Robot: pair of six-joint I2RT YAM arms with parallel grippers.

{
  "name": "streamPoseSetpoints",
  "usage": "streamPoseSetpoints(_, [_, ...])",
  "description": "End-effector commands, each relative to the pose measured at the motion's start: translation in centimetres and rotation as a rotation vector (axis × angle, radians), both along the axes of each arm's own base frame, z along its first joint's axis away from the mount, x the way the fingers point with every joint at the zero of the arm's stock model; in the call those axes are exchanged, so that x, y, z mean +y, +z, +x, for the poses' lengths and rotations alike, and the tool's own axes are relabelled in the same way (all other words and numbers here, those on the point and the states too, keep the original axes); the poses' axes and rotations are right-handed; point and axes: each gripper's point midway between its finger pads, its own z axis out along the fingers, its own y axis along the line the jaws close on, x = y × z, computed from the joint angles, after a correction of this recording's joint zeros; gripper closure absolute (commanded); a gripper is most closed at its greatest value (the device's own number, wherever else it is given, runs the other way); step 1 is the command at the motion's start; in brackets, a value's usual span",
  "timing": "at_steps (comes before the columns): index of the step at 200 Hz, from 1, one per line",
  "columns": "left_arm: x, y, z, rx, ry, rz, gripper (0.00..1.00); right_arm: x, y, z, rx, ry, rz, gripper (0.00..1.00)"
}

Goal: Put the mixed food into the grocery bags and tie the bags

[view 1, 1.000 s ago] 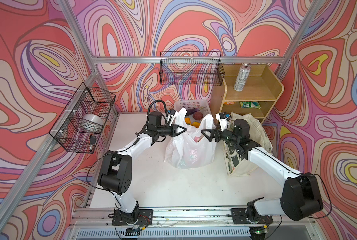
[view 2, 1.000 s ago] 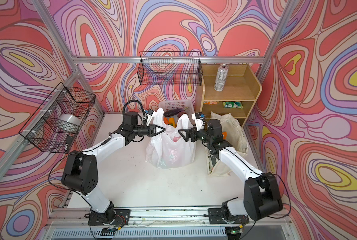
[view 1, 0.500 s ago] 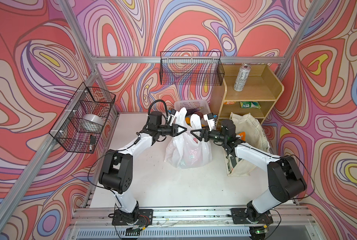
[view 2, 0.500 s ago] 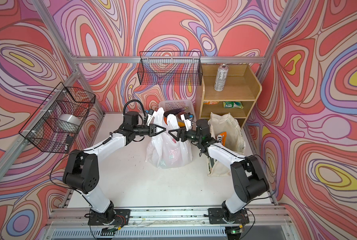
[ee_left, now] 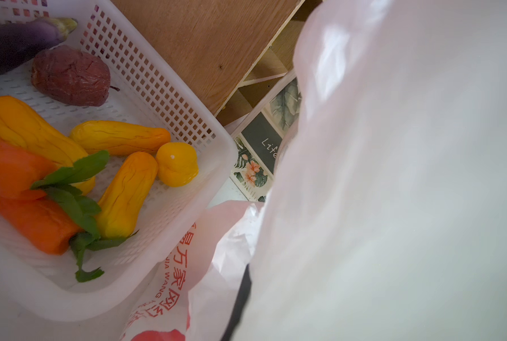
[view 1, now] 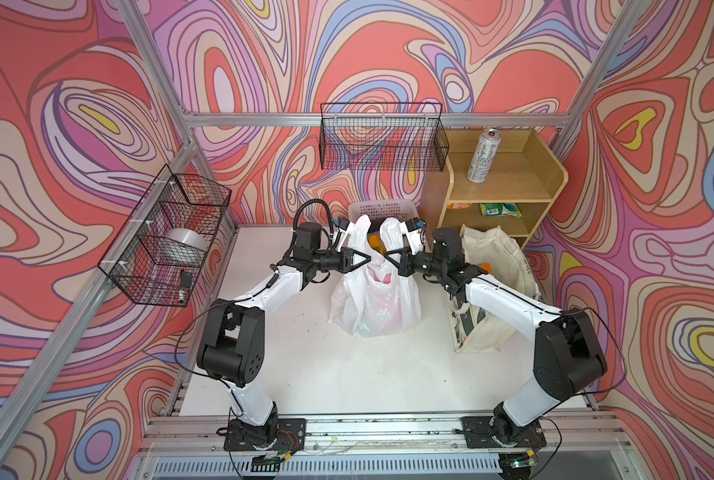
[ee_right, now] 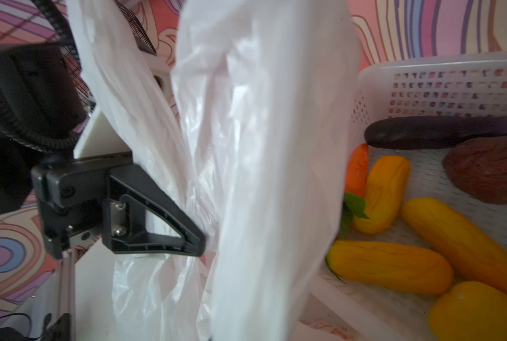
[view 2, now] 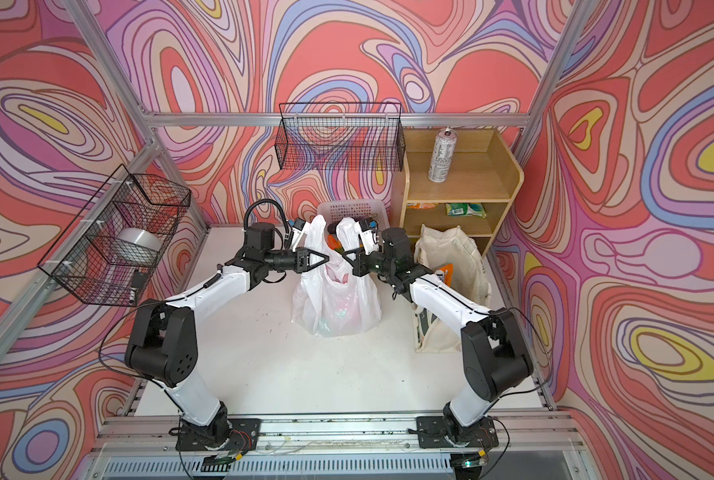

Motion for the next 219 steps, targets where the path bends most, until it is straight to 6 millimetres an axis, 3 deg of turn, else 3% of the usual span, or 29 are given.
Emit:
streamPoseSetpoints(1, [0.3,0.7,-0.1,-0.01,-0.028,0.024,1.0,-0.1,-0.3,-1.3,-0.102,-0.002,-0.256,1.0])
streamPoseSetpoints(39, [0.3,0.7,-1.1,0.018,-0.091,0.069,1.0,0.7,-0.9,-1.9,-0.202,0.055,-0.439,1.0])
streamPoseSetpoints(106, [0.6,0.8,-2.8,0.055,-0.194,0.155,1.0,2.7,1.6,-2.8,-0.291,0.154,-0.485,1.0])
streamPoseSetpoints(143, [0.5,2.1,-3.6,0.019,-0.25,0.15,1.0,3.5,0.9,-2.2,-0.281,0.191,-0.508,1.0])
streamPoseSetpoints(199, [0.3,3.1,-5.2,-0.003,-0.327,0.109,0.69,3.9,-0.4,-1.7,-0.255,0.213,-0.538,1.0])
streamPoseSetpoints(219, [0.4,3.5,-5.5,-0.014,-0.334,0.108,0.64,3.9,-0.6,-1.8,-0.252,0.218,-0.54,1.0])
